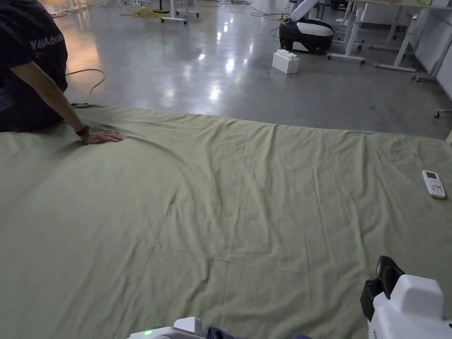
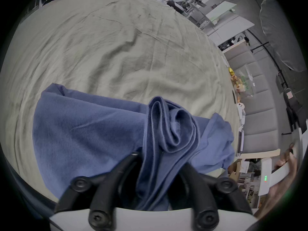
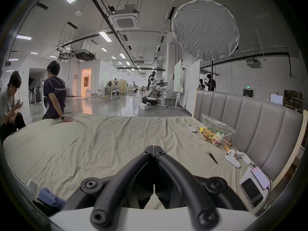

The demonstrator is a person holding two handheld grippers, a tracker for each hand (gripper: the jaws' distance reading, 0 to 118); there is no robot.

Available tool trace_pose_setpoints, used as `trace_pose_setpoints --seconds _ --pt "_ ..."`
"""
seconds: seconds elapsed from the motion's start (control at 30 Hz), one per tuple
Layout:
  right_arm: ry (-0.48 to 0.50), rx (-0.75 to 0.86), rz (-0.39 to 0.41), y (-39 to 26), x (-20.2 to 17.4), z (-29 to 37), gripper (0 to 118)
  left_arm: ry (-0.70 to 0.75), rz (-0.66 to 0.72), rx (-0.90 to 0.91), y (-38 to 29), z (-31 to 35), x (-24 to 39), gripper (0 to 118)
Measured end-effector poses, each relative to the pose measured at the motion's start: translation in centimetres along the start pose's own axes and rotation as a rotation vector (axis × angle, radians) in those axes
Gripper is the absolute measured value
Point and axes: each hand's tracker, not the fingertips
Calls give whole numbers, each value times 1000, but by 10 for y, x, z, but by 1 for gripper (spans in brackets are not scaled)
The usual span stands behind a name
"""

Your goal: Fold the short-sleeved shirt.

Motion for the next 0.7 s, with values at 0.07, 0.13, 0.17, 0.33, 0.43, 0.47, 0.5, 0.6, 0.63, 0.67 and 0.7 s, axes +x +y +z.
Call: trace_pose_setpoints --seconds 0.07,0.13,0.17,0.33,0.43,0.47,0.5,0.6,0.63,0.67,0.7 --pt "3 -3 -1 0 -1 -1 0 -42 -14 8 5 11 6 56" --pt "6 -1 2 0 -2 -1 0 -39 -59 31 2 32 -22 61" --pt "8 -1 6 0 -2 -1 0 -38 -101 72 4 43 -23 61" --pt "17 -7 12 -1 -3 -3 0 -112 -34 179 16 93 -43 60" --pt "18 -11 12 -2 -3 -4 0 -112 -29 226 11 108 -50 50" --pt "19 -12 8 -2 -3 -4 0 -66 -40 222 9 105 -53 38" --pt "19 -14 7 -3 -3 -5 0 -11 -35 205 5 99 -51 29" --pt "19 -19 4 -4 -4 -4 0 68 -50 116 -13 73 -55 26" --pt "20 -21 2 -5 -4 -4 0 81 -63 85 -20 66 -56 26" --pt "20 -23 3 -6 -4 -4 0 57 -86 54 -18 45 -57 21" --pt "19 -24 5 -7 -4 -4 0 39 -83 27 -25 39 -57 17"
